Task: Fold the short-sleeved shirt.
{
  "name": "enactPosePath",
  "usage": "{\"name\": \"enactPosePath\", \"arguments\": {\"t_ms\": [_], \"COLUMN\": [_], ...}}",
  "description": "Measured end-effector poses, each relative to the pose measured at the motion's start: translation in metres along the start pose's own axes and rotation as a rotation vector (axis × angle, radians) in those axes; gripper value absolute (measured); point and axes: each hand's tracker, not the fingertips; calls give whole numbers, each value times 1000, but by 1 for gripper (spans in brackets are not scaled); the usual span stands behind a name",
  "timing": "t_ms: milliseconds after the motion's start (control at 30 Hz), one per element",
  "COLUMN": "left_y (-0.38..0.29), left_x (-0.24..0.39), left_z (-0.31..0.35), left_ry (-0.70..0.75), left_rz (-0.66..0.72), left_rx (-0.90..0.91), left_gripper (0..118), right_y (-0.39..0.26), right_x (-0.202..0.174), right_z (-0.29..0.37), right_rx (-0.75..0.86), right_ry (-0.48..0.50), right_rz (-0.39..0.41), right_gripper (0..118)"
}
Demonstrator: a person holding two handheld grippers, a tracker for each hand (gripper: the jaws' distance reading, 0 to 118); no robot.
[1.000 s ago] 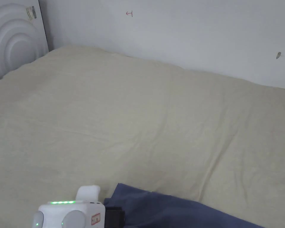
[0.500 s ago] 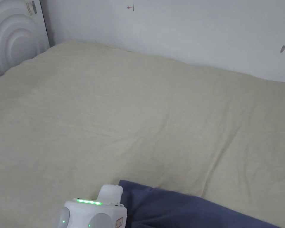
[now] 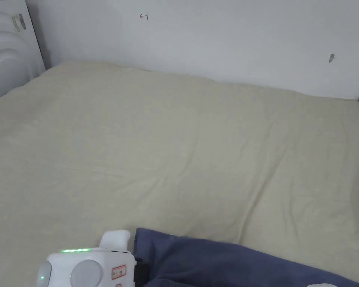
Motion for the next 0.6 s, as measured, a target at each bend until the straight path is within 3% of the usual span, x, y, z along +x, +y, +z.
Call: {"name": "enactPosePath", "arguments": {"t_ms": [300,600], "left_y": [29,42], "left_x": [44,171], "left_z": [33,11], "left_ry": [-72,-230], "left_rz": [-1,-245], "left_rx": [59,1], "left_gripper": [7,7], "right_y": [-11,-27], "right_x": [24,65], "right_z": [19,51], "right_rx": [44,134], "right_ry": [-12,-23], "right_rz": [-80,-169], "right_gripper": [4,4]}}
